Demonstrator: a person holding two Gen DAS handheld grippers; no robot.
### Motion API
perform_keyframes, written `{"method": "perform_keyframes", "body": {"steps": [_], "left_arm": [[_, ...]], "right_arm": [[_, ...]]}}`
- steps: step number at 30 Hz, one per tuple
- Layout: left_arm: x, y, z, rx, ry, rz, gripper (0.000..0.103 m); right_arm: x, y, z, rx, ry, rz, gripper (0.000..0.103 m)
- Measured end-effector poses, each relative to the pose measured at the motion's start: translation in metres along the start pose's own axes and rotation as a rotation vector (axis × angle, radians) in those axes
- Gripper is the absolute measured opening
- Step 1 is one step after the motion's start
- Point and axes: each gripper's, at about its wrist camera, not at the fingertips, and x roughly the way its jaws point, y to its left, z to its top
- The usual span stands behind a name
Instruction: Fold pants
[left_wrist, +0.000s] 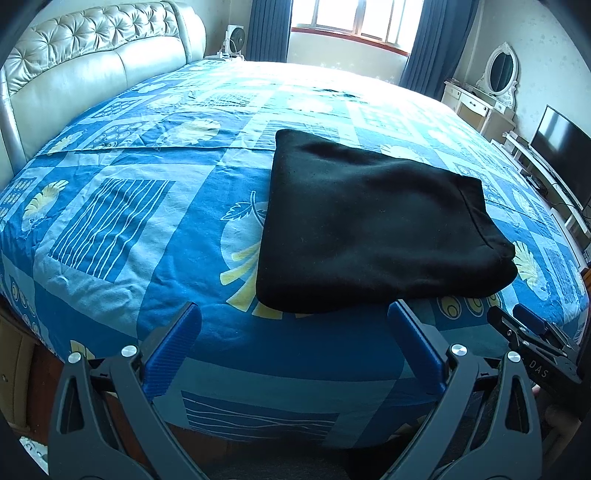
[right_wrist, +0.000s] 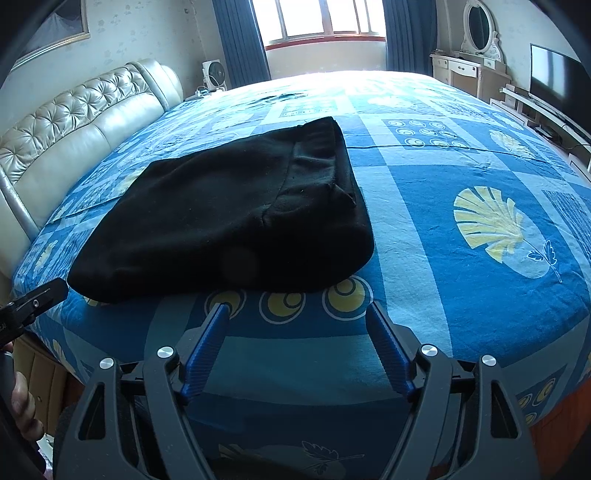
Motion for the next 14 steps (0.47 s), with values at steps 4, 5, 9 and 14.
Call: {"method": "perform_keyframes", "body": {"steps": [4,5,9,14], "left_arm": [[0.0,0.002,0.005,-0.027,0.004,-0.047,0.101],[-0.001,0.001,0.007,-0.018,0.0,-0.067,0.101],[-0.011,0.001,0.024,0.042,-0.057,-0.086,0.101],[0.009,0.049,0.076,0.04,-0.119,0.014,0.101]], "right_arm": [[0.001,0.001,0.0,-0.003,0.007,0.008,0.076],[0.001,0.002,0.0,-0.006,0.009,0.013,0.076],[-0.016,0.005,0.012,-0.03,-0.02,0.06,0.076],[-0.027,-0.007,0.088,-0.044,-0.099,0.134,0.081]]}}
